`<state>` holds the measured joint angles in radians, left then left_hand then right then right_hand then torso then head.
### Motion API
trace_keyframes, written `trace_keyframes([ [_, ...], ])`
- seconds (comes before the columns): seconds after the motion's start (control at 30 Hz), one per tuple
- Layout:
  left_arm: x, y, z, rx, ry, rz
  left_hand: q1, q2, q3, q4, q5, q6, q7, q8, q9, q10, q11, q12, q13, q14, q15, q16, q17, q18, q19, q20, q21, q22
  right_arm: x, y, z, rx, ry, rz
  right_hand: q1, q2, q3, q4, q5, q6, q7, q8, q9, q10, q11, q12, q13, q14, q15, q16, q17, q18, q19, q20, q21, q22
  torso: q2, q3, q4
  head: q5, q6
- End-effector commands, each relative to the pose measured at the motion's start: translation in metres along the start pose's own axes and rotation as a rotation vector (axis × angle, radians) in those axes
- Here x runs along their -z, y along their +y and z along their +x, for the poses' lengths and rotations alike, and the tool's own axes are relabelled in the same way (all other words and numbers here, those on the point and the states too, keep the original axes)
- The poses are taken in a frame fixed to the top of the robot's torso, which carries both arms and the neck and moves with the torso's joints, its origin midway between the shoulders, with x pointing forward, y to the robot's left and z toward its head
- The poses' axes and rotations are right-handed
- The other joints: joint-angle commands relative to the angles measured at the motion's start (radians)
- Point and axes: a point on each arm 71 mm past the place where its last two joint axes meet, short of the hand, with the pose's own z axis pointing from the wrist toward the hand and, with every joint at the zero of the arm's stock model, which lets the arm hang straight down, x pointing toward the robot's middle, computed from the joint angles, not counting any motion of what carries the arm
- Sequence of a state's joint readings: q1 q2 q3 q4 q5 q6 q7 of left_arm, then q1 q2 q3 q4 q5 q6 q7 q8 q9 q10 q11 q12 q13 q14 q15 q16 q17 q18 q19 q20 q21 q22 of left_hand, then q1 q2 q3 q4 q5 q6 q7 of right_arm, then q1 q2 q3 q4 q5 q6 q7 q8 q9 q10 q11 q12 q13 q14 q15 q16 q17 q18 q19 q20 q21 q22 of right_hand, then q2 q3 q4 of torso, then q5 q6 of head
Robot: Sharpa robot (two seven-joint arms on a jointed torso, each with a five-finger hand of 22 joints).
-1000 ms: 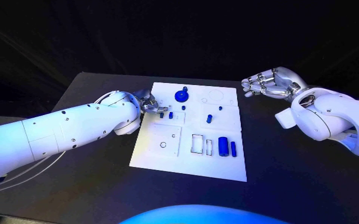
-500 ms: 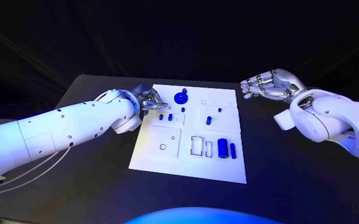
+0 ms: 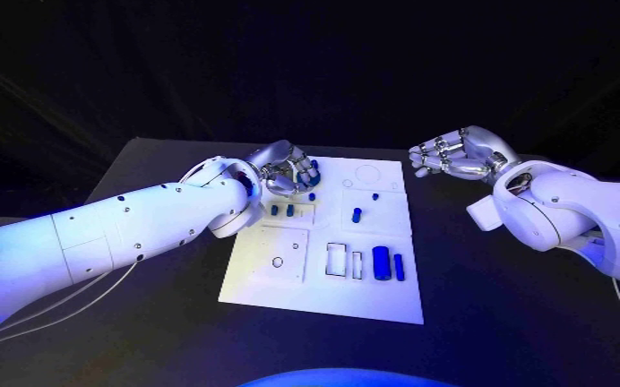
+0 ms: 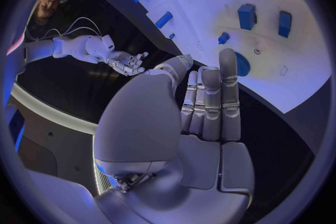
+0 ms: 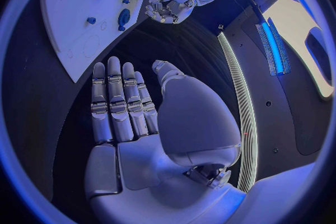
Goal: Assemble the parts on the task board
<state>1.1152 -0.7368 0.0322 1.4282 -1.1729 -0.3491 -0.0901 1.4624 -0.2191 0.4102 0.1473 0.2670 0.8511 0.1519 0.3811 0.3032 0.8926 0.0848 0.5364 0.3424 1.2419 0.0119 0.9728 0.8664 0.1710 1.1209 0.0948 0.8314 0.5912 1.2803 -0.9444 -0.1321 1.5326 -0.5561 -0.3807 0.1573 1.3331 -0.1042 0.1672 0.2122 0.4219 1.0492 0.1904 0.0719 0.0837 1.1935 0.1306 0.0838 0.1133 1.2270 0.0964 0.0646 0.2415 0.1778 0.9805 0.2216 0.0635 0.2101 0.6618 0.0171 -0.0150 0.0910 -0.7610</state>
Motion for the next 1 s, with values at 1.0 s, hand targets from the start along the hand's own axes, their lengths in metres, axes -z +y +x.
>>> trace_keyframes([
  [1.0, -0.037, -0.013, 0.016, -0.458, 0.151, -0.002, -0.026, 0.009, -0.042, -0.015, -0.006, 0.109, -0.020, -0.099, -0.127, 0.088, -0.006, -0.129, -0.186, 0.220, -0.015, 0.335, 0.222, -0.071, 0.272, -0.004, 0.415, 0.494, -0.002, 0.004, 0.006, 0.021, 0.013, -0.029, 0.014, 0.002, 0.004, -0.006, 0.006, -0.004, 0.001, -0.001, -0.002, -0.008, -0.001, 0.007, -0.001, -0.006, -0.001, 0.000, -0.002, 0.008, -0.007, 0.002, 0.005, -0.002, 0.003, -0.0008, -0.0003, -0.010, 0.004],
])
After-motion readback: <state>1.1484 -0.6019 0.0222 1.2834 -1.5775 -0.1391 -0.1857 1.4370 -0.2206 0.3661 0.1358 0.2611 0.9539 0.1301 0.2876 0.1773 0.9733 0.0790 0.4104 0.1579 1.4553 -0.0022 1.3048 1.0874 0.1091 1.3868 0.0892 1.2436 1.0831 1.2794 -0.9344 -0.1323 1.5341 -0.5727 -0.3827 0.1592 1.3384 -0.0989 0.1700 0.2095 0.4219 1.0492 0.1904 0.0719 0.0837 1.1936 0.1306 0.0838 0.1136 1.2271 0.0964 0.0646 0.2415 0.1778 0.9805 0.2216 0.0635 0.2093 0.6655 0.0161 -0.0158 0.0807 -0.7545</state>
